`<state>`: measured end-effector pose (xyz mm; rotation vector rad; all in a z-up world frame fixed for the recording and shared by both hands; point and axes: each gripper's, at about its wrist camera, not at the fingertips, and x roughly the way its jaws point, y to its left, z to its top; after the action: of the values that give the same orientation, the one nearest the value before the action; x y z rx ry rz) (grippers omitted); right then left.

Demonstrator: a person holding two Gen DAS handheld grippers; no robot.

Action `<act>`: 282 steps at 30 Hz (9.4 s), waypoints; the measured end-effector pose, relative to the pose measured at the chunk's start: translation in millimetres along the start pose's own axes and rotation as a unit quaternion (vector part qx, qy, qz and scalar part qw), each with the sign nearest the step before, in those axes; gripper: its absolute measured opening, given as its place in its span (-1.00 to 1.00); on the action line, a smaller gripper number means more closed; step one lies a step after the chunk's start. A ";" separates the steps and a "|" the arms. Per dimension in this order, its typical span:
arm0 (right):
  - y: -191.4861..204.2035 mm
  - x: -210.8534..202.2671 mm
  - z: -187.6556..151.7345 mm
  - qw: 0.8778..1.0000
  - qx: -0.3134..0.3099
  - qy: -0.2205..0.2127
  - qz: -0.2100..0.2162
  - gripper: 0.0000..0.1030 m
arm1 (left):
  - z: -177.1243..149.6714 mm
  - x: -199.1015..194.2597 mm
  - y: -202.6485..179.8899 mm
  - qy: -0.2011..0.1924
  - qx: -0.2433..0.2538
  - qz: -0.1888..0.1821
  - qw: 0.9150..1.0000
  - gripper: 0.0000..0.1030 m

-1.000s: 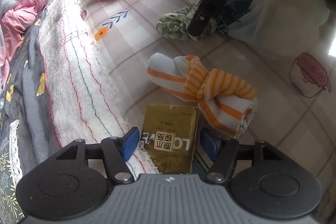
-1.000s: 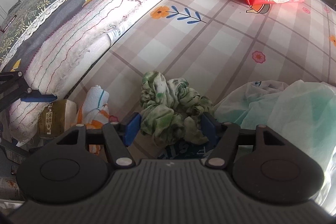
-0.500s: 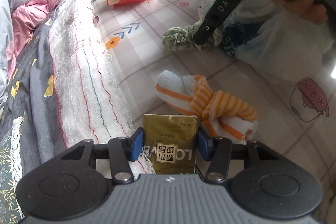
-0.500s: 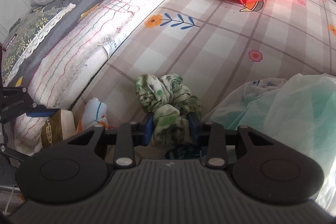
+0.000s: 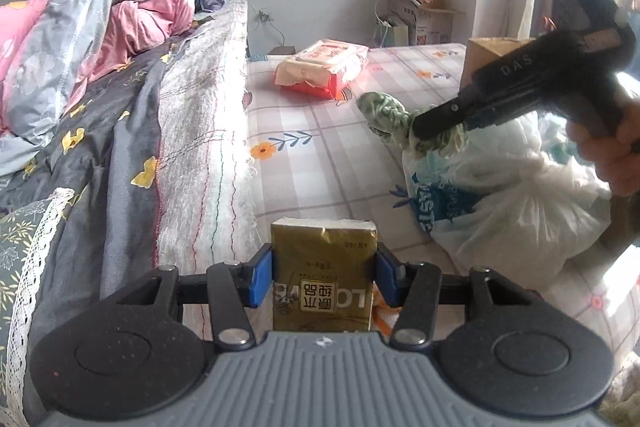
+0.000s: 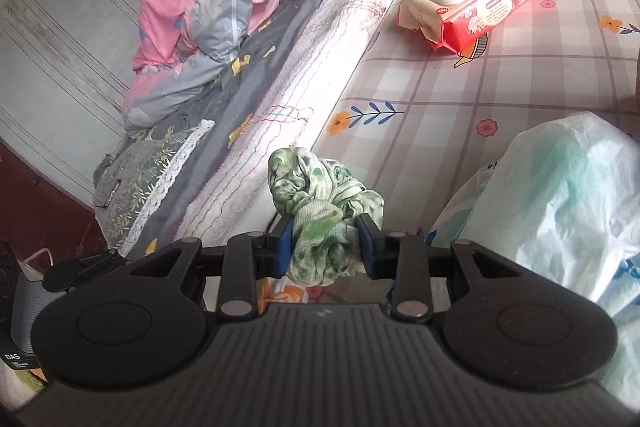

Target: Organize soft objects

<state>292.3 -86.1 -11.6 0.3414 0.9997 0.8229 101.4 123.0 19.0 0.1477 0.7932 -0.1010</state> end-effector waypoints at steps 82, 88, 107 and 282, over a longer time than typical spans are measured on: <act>-187.1 -294.6 -118.5 0.921 0.016 -0.056 -0.385 -0.31 | 99.7 32.2 -201.6 -0.043 0.031 -0.191 0.980 0.02; -202.3 -283.2 -117.8 0.889 -0.035 -0.011 -0.457 -0.07 | 113.7 57.0 -243.5 -0.013 0.047 -0.238 0.970 0.02; -168.1 -367.9 -157.7 0.907 0.064 -0.170 -0.380 0.22 | 140.8 129.1 -421.4 0.094 0.151 -0.267 0.947 0.16; 5.4 -251.4 -217.4 0.916 0.040 -0.145 -0.373 0.97 | 11.8 -34.5 -225.8 0.005 -0.064 0.004 0.998 0.99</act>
<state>35.4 -292.7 30.8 0.1199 0.7911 0.0324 52.7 -100.2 30.7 0.0294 0.8070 -0.0419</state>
